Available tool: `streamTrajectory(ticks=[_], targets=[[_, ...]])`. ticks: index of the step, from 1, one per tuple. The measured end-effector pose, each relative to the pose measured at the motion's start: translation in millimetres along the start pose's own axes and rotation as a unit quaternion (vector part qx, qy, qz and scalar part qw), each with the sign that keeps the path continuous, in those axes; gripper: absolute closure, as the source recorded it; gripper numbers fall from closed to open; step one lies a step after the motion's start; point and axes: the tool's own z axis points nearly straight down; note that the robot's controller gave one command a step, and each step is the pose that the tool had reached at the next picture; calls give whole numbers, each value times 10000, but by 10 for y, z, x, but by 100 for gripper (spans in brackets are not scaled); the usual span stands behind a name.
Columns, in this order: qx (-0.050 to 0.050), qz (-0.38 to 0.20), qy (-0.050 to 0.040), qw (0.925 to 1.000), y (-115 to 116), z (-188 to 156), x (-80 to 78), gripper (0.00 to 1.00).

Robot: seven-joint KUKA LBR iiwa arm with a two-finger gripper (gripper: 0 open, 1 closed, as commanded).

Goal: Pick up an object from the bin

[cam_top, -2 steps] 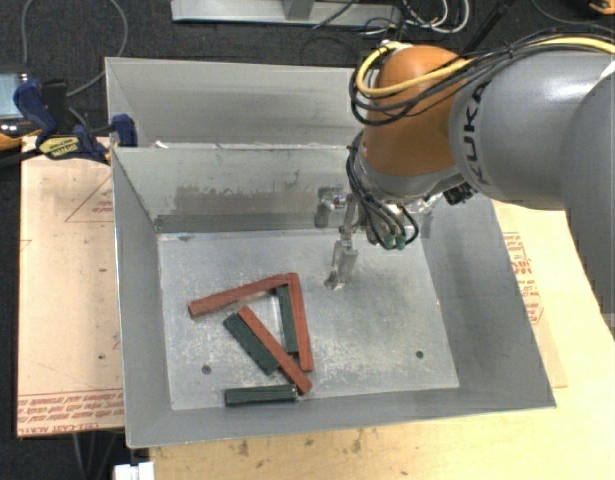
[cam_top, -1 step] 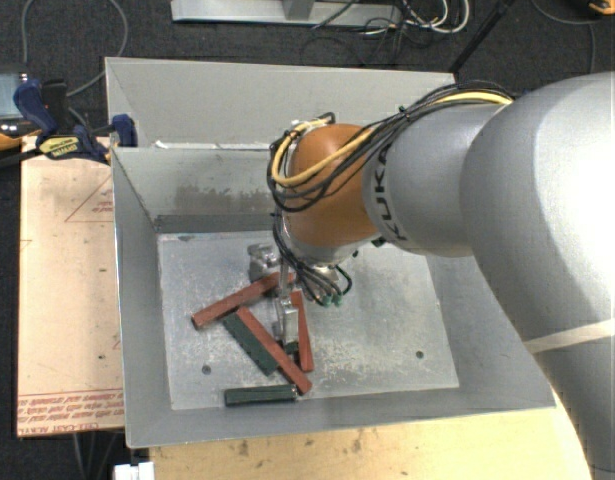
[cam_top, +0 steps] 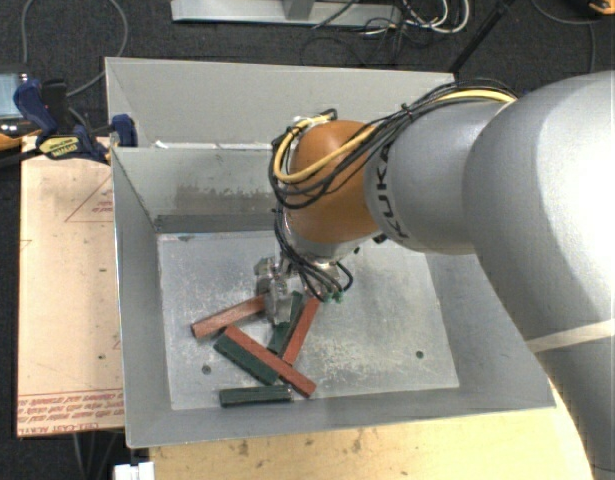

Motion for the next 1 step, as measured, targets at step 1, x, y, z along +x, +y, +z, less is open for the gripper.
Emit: streamTrajectory(ticks=[1], targets=[[16,11,-6,10000,-289,-803,75,100]])
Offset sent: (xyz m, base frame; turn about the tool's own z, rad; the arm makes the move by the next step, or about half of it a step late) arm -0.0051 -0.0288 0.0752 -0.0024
